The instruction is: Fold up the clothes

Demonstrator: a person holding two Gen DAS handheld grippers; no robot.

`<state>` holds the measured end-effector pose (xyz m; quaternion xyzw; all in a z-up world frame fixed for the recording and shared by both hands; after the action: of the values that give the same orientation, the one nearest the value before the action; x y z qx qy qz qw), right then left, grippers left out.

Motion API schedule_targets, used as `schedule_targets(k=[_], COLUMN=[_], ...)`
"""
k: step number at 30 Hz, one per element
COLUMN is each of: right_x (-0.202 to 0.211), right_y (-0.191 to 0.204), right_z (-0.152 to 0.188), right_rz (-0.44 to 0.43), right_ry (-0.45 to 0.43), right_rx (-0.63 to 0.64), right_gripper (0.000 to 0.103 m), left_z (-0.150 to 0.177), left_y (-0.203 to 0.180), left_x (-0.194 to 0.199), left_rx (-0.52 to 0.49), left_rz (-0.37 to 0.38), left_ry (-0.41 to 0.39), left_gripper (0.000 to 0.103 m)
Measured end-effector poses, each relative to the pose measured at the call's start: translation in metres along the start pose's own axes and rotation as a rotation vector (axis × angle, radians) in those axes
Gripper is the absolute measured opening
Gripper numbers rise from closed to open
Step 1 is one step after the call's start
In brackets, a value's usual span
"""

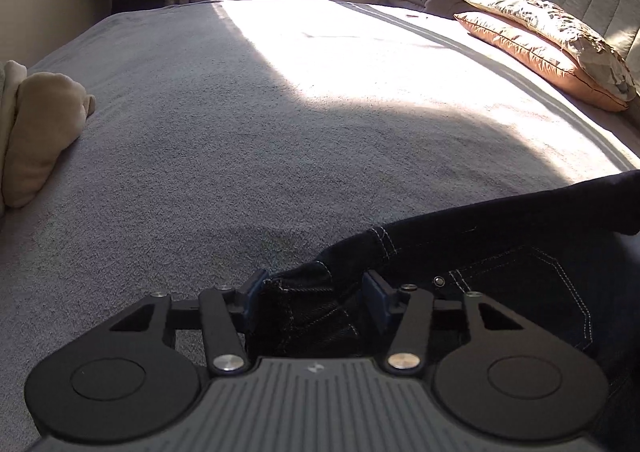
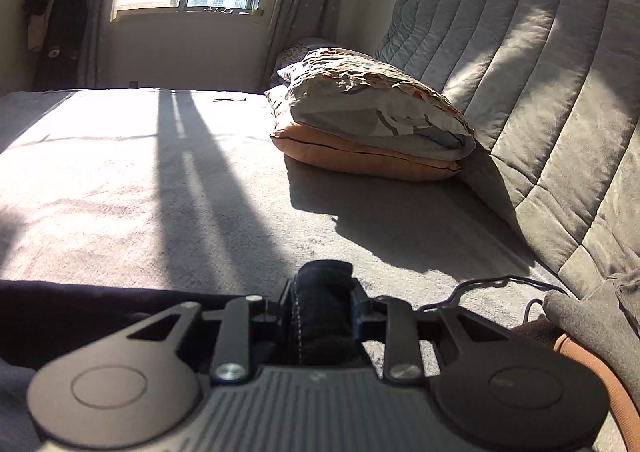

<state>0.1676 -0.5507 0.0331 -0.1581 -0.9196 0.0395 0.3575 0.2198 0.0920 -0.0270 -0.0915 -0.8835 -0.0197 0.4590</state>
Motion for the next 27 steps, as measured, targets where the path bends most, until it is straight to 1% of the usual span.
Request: schedule_targets(k=[1,2,4,5,7,9,12,14,18,23,27], right_x=[0.005,0.010,0.020,0.026,0.040,0.054,0.072,0.082,0.087,0.068,0.048], right_y=[0.002,0.004,0.005,0.006,0.001,-0.004,-0.010,-0.015,-0.024,-0.021,-0.010], right_z=[-0.003,-0.007,-0.014,-0.018,-0.023,-0.029,-0.027,-0.024,-0.014,-0.003,-0.002], right_rz=[0.006,0.012,-0.002,-0.009,-0.045,-0.081,-0.092,-0.092,-0.094,-0.080,-0.058], right_ry=[-0.008,-0.017,-0.042,-0.055,-0.081,-0.107,-0.118,-0.117,-0.087,-0.007,0.017], right_rx=[0.006,0.013,-0.002,-0.009,-0.067,-0.126,-0.146,-0.140,-0.138,-0.136,-0.121], right_gripper=[0.029,0.029,0.029,0.029,0.029,0.029,0.029,0.029,0.029,0.029,0.029], left_z=[-0.004,-0.008,-0.012,-0.012,-0.012,-0.011,-0.012,-0.011,-0.008,-0.008,-0.011], left_y=[0.004,0.008,0.013,0.011,0.006,0.007,0.012,0.015,0.011,0.010,0.015], left_x=[0.006,0.012,0.024,0.028,0.033,0.040,0.056,0.064,0.067,0.051,0.035], left_rx=[0.029,0.056,0.093,0.092,0.073,0.078,0.127,0.141,0.126,0.129,0.171], left_rz=[0.005,0.009,0.018,0.020,0.029,0.044,0.100,0.107,0.096,0.057,0.029], left_ry=[-0.010,-0.022,-0.050,-0.058,-0.069,-0.082,-0.112,-0.122,-0.126,-0.105,-0.085], left_gripper=[0.017,0.015,0.014,0.014,0.013,0.013,0.013,0.014,0.013,0.014,0.013])
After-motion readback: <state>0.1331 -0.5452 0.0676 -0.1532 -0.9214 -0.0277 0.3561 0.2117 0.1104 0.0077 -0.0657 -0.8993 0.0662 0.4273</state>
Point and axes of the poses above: each gripper's, at about its wrist camera, not at the fingertips, and x roughly against the way its jaws point, y to its left, z to its underside, the point moved 9 cm from there along -x, roughly the way its jaws point, and after that the axes turned 11 degrees about y, right-handed, at the moved point
